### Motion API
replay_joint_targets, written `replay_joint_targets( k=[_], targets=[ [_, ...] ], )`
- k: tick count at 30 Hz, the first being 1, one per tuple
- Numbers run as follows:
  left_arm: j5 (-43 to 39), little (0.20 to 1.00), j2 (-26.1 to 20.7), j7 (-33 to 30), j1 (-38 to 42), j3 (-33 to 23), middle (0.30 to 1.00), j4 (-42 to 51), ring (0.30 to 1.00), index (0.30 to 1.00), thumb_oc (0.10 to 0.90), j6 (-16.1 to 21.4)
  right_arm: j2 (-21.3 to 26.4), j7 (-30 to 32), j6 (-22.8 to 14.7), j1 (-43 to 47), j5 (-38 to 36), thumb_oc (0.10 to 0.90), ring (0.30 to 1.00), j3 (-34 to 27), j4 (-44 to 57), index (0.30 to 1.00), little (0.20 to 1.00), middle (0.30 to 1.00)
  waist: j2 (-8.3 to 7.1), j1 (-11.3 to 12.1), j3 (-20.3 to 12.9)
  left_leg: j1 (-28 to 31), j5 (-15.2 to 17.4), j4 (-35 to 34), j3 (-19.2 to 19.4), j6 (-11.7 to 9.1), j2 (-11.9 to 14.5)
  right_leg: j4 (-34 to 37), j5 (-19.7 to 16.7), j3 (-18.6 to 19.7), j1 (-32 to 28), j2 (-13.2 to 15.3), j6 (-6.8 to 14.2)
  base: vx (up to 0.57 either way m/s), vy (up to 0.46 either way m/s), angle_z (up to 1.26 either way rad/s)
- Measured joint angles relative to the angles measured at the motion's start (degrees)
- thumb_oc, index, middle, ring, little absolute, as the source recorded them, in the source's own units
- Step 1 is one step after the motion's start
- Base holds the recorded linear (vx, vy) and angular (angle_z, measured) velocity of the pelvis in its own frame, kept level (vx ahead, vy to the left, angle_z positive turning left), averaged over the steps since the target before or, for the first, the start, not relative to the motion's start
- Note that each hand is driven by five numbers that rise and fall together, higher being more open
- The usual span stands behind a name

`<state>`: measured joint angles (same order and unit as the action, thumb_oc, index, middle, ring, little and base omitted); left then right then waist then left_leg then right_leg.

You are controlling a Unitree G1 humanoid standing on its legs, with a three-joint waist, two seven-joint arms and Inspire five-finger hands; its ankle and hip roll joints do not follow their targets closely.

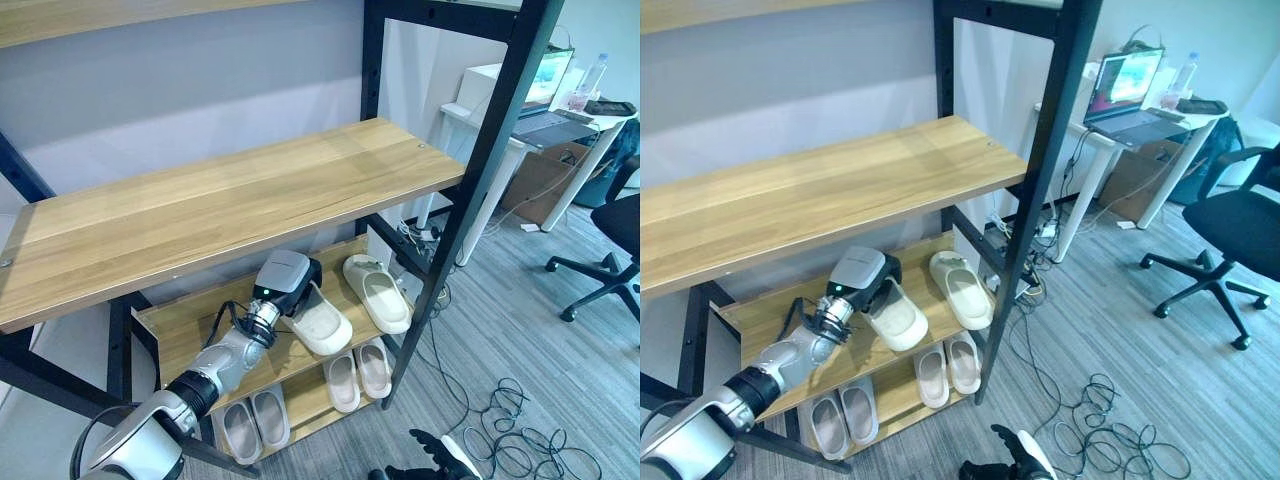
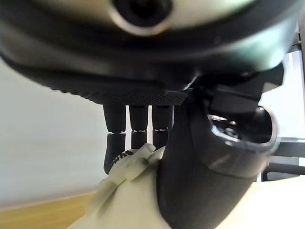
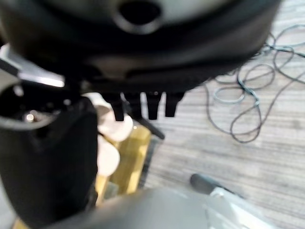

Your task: Arrange the slippers neatly on the shoe rack.

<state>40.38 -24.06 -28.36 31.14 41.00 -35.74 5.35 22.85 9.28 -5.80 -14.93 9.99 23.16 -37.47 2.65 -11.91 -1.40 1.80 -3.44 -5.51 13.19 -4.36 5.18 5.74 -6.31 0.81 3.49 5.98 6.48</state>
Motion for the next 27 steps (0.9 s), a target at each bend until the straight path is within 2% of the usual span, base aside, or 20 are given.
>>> replay_joint_targets(
  k=[2,8,16,20,27],
  targets=[
    [-1.08,0.300,0.14,0.05,0.77,1.60,0.300,-0.58,0.300,0.300,0.400,0.28,0.31,0.01,0.00,0.31,0.00,0.800,0.900,0.00,0.17,0.900,0.900,0.900,0.37,0.02,0.33,-0.02,0.14,0.00,0.64,0.03,-0.04,0.00,-0.05,0.78,0.22,-0.04,0.07,0.00,-0.024,-0.15],
    [-2.66,0.300,0.19,0.06,0.96,1.60,0.300,-2.17,0.300,0.300,0.400,0.67,0.75,0.19,-0.01,0.95,-0.03,0.800,0.900,-0.02,0.24,0.900,0.900,0.900,1.23,-1.50,1.28,-0.24,0.31,0.01,2.05,-0.05,0.11,0.00,-0.39,1.62,1.20,-0.23,0.20,0.01,-0.025,-0.12],
    [-2.69,0.300,0.83,0.04,3.76,1.60,0.300,-7.03,0.300,0.300,0.400,0.49,1.31,1.06,-0.03,1.65,-0.06,0.800,0.900,-0.05,0.23,0.900,0.900,0.900,2.07,-2.17,1.84,-0.62,0.61,0.01,3.70,-0.46,0.81,0.00,-0.56,3.20,2.81,-1.30,-0.03,0.00,-0.025,-0.12],
    [-2.83,0.300,0.67,0.04,4.23,1.59,0.300,-7.02,0.300,0.300,0.400,0.50,1.31,1.11,-0.04,2.15,-0.07,0.800,0.900,-0.02,0.23,0.900,0.900,0.900,2.17,-2.37,1.86,-1.56,0.65,0.05,5.17,-0.53,1.08,-0.02,-1.01,4.47,4.32,-1.61,-0.36,0.00,-0.027,-0.17],
    [-3.38,0.300,0.96,0.04,7.32,1.60,0.300,-9.31,0.300,0.300,0.400,0.51,1.32,1.19,-0.06,2.46,-0.07,0.800,0.900,-0.05,0.23,0.900,0.900,0.900,1.98,-3.21,2.10,-1.69,0.72,0.03,5.47,-0.60,1.24,-0.01,-0.99,4.78,4.64,-1.79,-0.36,0.01,-0.019,-0.02]
  ],
)
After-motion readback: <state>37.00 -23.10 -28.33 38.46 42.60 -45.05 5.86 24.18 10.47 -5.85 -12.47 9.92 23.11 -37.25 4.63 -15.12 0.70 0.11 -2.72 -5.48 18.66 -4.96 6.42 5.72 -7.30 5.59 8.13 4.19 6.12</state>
